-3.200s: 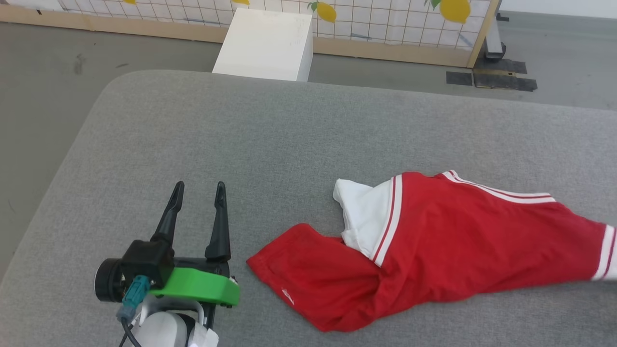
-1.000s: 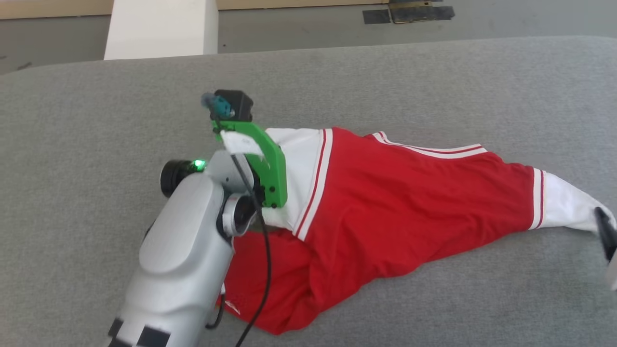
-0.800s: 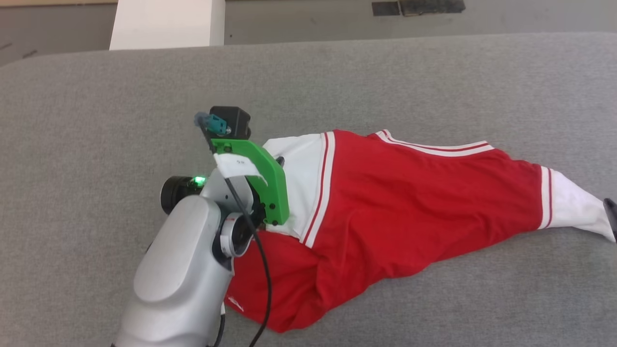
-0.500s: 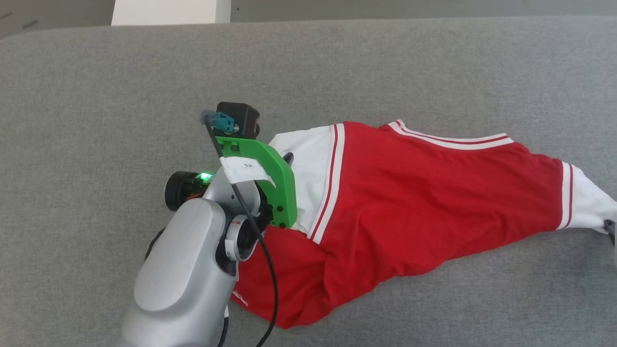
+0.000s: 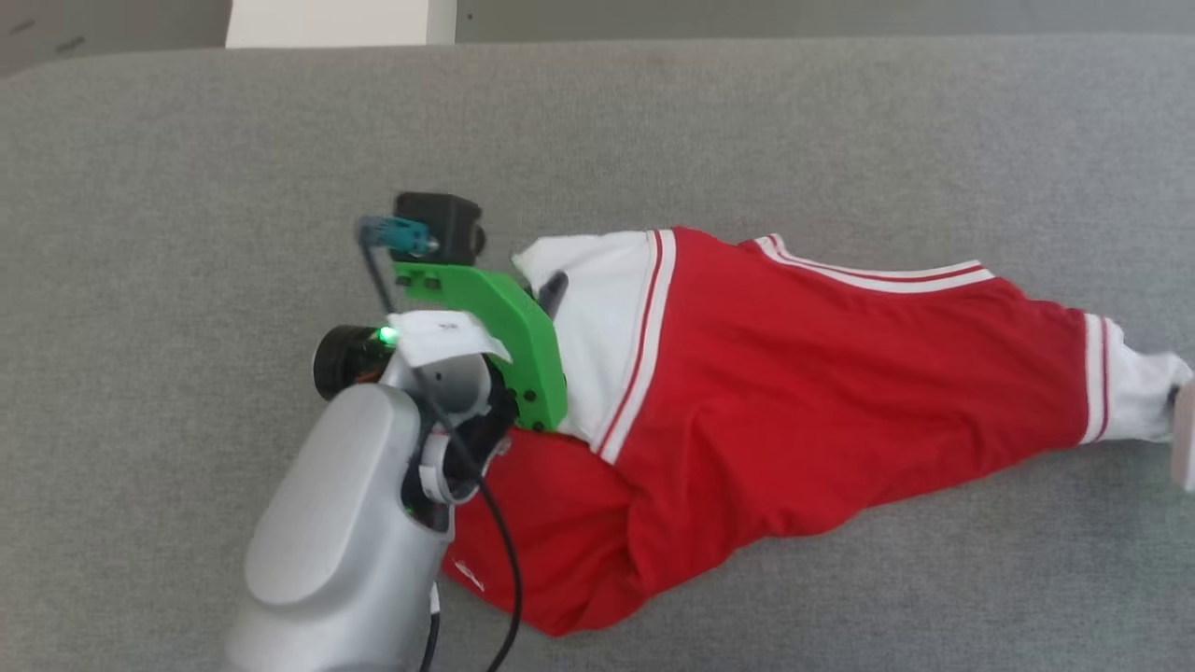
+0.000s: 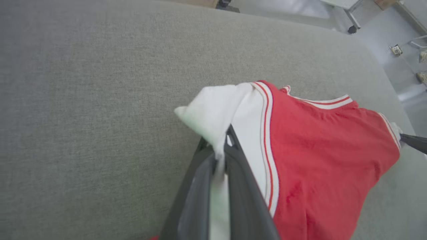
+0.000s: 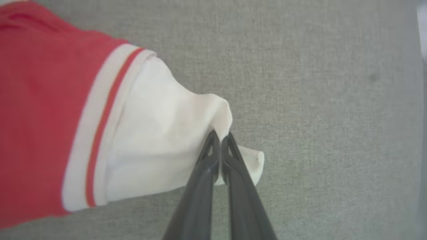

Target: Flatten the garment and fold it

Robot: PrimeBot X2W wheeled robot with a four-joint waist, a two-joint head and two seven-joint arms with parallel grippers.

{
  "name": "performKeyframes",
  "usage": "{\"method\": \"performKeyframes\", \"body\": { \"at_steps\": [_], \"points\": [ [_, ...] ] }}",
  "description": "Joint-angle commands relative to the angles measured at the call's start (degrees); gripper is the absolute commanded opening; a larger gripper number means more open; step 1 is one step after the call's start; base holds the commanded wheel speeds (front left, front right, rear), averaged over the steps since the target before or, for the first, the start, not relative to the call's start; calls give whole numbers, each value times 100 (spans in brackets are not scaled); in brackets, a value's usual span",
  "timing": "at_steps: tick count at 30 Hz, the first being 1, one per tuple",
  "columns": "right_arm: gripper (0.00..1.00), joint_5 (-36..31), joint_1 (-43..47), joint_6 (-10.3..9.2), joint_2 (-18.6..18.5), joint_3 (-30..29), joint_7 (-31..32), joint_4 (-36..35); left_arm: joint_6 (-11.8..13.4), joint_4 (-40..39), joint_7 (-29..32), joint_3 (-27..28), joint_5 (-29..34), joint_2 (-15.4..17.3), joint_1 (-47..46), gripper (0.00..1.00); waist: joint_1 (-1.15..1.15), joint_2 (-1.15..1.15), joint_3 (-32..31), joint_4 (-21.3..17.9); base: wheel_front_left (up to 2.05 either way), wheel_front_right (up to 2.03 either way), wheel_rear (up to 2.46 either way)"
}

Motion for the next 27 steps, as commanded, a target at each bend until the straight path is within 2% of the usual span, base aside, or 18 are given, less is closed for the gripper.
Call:
{"method": "performKeyframes", "body": {
  "at_steps": [1,6,10,12,16,17,21,27],
  "points": [
    [0,102,-216,-6,-1,78,-119,-126,-81,-17,-160,107,-114,-23,-116,0,0,0,-277,14,0,0,0],
    [0,445,-946,-6,66,204,-421,-555,-252,144,-691,524,-290,7,-651,0,0,0,-629,-41,0,0,0],
    [0,572,-1784,-6,169,459,-363,-676,-249,547,-811,794,-335,70,-1384,0,0,0,-755,-54,0,0,0],
    [0,463,-2258,-6,199,693,-325,-620,-229,817,-833,836,-180,213,-1837,0,0,0,-767,-82,0,0,0],
    [0,215,-3349,-6,389,859,-413,-222,-100,1354,-1121,1089,-108,235,-2790,0,0,0,-680,-113,0,0,0],
    [0,106,-3666,-6,472,839,-511,-78,-99,1510,-1221,1056,46,325,-3053,0,0,0,-652,-120,0,0,0],
    [0,-504,-4752,-6,593,813,-1053,430,-69,2012,-1809,1213,154,311,-3838,0,0,0,-563,-87,0,0,0],
    [0,-1013,-5969,-6,912,475,-1867,1030,-1,2493,-2726,1455,241,300,-4733,0,0,0,-233,-30,0,0,0]
  ]
}}
